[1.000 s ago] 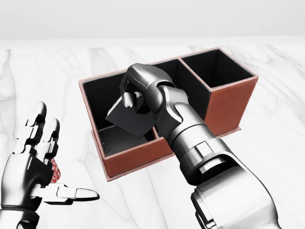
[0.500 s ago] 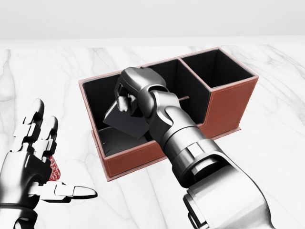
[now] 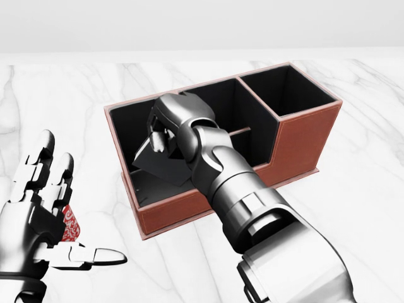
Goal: Pick up the book and place it in the left compartment of the caddy.
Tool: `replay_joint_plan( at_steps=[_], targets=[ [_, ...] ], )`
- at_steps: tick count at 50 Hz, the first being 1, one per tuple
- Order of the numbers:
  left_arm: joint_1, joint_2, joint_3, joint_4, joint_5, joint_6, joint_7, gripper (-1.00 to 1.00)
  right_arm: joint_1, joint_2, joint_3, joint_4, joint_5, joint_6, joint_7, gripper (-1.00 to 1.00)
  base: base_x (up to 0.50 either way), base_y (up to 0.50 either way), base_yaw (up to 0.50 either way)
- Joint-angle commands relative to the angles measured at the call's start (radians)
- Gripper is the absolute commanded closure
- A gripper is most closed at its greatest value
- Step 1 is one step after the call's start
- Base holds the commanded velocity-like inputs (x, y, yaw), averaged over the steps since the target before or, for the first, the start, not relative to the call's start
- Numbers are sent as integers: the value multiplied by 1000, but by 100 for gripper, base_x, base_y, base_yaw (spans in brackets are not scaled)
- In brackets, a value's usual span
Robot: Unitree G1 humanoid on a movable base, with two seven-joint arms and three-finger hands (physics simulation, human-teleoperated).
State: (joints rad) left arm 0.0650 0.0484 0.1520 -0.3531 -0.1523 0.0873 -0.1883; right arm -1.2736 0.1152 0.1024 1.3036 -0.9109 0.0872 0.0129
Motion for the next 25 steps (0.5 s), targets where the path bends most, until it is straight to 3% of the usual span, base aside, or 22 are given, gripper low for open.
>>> replay_joint_plan(
  at_steps=[1,8,11,13,25],
  targets=[
    [7,-2,-1,-9,2,0,-2,-100,-9,1,-6,-25,-45,0,-30,100,0,0,0],
    [-4,0,1,7,2,0,-2,-100,-4,0,-6,-21,-47,0,-42,100,0,0,0],
    [-6,0,1,11,3,0,-2,-100,0,0,-6,-20,-47,0,-45,83,0,0,0],
    [-5,0,0,10,3,0,-2,-100,2,-1,-5,-18,-49,0,-46,47,0,0,0],
    [-13,1,-2,22,4,0,-1,-100,7,-2,-6,-18,-51,0,-52,-30,0,0,0]
  ],
)
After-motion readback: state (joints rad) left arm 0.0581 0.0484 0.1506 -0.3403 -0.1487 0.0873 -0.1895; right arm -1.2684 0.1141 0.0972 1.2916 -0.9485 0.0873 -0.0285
